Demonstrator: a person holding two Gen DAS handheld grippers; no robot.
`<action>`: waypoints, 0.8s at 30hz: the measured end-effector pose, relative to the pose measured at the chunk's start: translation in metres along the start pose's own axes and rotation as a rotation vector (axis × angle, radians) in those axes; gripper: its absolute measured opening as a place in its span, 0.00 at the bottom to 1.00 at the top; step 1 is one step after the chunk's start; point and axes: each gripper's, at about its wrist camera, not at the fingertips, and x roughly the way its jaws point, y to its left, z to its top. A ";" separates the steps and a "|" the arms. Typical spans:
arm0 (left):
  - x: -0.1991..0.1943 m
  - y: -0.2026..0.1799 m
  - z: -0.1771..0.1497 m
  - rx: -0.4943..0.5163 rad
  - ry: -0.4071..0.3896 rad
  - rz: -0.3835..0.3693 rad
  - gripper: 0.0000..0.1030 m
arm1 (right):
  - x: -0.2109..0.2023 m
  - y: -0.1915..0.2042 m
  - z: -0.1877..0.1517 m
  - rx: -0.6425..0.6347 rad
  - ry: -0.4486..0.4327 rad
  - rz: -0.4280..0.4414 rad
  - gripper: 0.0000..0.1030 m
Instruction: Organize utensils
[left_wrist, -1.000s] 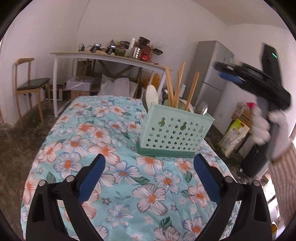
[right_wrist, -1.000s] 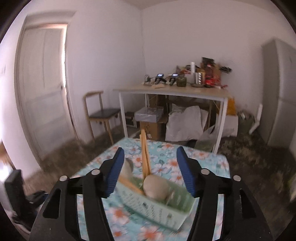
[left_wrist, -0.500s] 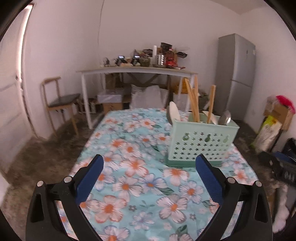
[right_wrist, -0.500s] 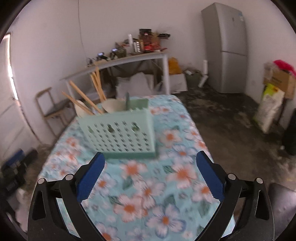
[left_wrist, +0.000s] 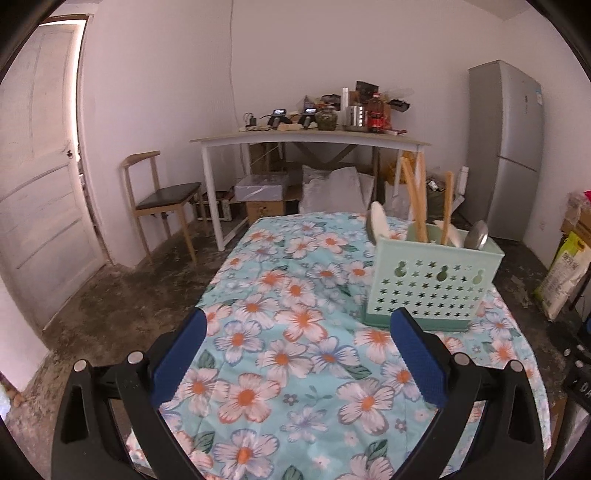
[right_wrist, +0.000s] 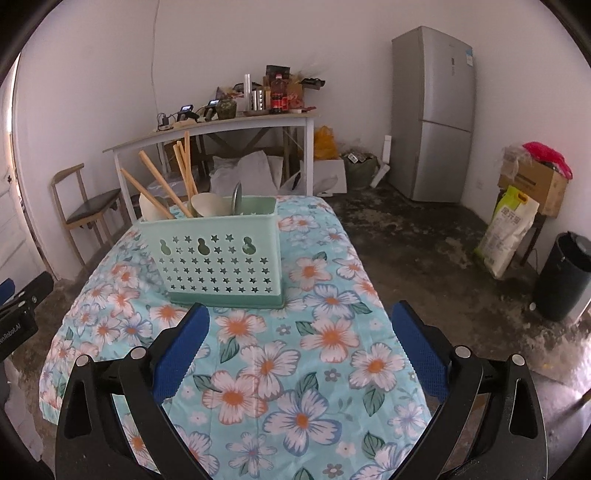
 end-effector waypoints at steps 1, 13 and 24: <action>0.000 0.001 0.000 -0.001 0.003 0.006 0.94 | -0.001 0.000 0.001 0.004 -0.002 -0.003 0.92; 0.003 0.011 0.000 -0.030 0.015 0.054 0.94 | 0.000 0.003 0.004 -0.007 -0.002 -0.016 0.92; 0.006 0.012 0.000 -0.027 0.025 0.057 0.94 | 0.001 0.004 0.006 -0.011 0.000 -0.013 0.92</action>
